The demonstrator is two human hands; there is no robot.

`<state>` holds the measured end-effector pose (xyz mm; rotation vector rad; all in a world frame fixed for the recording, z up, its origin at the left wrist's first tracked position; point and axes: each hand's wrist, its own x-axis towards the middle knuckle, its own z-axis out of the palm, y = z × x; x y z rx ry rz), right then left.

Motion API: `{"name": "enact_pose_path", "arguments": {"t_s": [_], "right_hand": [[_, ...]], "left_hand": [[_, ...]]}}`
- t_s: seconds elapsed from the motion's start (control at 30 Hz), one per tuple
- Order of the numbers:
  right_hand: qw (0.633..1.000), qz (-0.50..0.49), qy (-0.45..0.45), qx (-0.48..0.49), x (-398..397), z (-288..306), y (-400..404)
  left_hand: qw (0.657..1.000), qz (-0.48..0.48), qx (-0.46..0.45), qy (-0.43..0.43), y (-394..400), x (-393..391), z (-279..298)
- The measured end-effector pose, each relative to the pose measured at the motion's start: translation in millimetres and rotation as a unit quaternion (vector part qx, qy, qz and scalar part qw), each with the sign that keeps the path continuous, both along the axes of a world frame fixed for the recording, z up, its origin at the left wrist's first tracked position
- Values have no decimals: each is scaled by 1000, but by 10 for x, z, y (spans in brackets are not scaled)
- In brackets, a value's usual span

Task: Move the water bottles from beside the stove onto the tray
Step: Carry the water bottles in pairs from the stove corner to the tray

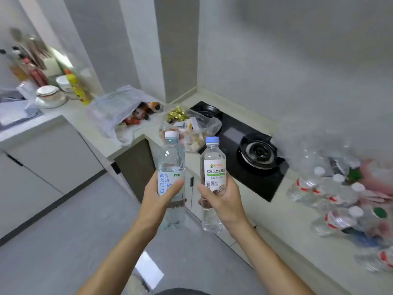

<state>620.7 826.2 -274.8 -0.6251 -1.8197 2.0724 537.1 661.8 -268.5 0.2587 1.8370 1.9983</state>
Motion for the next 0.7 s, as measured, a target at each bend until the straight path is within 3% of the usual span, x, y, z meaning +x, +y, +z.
{"name": "enact_pose_path", "arguments": {"t_s": [0.4,0.7], "right_hand": [[970,236,23,48,-2326,123,-3179],[901,427,49,56,-3264,227,-5393]], "left_hand": [[965,263,-10,25,-3322,-1363,153],[879,476,-8,25,-5283,-1625,235]]}}
